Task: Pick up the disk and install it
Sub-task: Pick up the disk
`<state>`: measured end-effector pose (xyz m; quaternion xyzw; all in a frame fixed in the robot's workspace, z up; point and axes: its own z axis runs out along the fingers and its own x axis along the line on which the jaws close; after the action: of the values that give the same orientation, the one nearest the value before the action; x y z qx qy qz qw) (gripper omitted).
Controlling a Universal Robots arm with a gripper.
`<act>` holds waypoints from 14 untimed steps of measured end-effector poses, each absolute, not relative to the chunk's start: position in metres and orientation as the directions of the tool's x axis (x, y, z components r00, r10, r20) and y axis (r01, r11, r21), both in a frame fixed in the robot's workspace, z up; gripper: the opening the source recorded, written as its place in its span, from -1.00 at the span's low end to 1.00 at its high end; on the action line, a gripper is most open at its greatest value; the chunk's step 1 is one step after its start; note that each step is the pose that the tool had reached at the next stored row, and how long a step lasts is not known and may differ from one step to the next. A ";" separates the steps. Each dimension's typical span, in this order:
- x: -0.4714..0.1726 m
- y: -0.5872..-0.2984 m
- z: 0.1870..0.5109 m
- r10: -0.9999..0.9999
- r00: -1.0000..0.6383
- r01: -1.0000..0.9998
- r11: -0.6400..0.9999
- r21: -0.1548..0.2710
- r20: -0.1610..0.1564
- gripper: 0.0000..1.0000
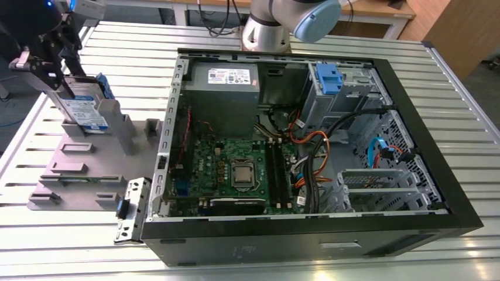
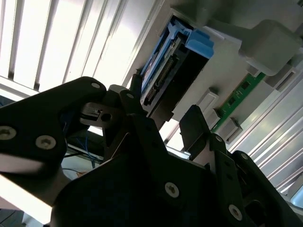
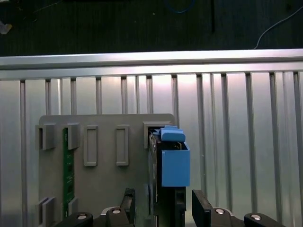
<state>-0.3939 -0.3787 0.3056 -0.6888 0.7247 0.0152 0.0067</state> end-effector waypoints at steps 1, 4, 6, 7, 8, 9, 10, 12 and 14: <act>-0.394 -0.379 0.305 -0.998 -0.051 -0.999 0.051 0.013 -0.031 0.18; -0.394 -0.379 0.305 -0.998 -0.051 -0.999 0.051 0.013 -0.031 0.18; -0.394 -0.379 0.305 -0.998 -0.051 -0.999 0.051 0.013 -0.031 0.18; -0.394 -0.379 0.305 -0.998 -0.051 -0.999 0.051 0.013 -0.031 0.18; -0.394 -0.379 0.305 -0.998 -0.051 -0.999 0.051 0.013 -0.031 0.18; -0.394 -0.378 0.305 -0.998 -0.051 -0.999 0.051 0.012 -0.031 0.18; -0.394 -0.377 0.305 -0.998 -0.051 -0.999 0.051 0.012 -0.031 0.18; -0.394 -0.376 0.305 -0.998 -0.051 -0.999 0.051 0.012 -0.031 0.18; -0.394 -0.375 0.304 -0.998 -0.051 -0.999 0.051 0.012 -0.031 0.18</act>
<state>-0.3939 -0.3752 0.3044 -0.6888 0.7248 0.0152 0.0069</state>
